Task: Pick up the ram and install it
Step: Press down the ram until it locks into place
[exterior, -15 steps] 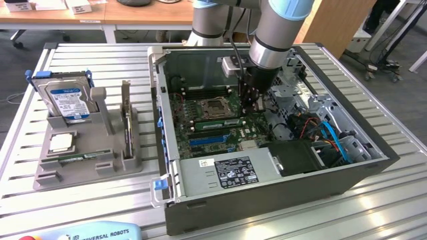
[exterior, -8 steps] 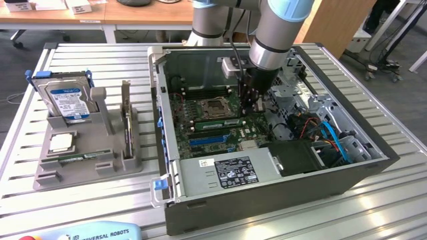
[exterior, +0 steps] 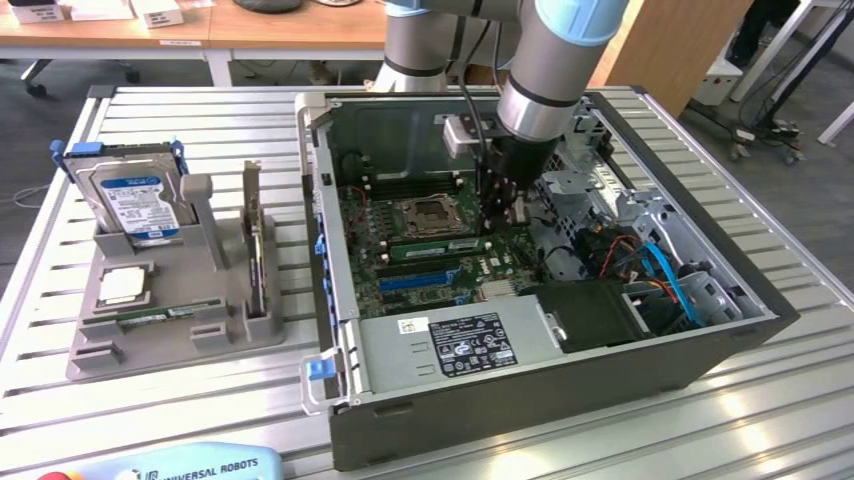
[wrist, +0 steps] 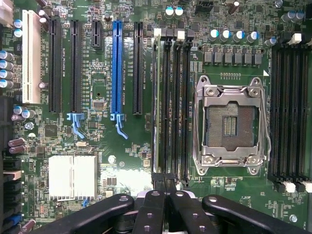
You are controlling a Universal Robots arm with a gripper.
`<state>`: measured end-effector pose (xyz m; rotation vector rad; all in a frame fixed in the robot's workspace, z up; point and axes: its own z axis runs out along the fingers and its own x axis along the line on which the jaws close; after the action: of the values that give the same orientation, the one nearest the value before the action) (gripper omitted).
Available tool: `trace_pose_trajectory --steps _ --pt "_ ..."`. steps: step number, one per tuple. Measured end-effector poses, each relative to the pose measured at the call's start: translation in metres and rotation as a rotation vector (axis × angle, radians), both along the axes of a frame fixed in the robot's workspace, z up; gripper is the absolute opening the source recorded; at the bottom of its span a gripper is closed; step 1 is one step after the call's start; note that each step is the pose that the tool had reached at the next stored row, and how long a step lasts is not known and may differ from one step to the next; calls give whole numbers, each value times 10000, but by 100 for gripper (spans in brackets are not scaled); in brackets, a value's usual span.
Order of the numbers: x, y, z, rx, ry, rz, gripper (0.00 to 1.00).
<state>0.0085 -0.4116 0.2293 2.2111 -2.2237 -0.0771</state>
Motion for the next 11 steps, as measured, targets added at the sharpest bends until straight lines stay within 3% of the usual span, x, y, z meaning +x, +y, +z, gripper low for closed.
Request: trace_pose_trajectory --steps 11 --pt "0 -1 -21 -5 1 0 10"
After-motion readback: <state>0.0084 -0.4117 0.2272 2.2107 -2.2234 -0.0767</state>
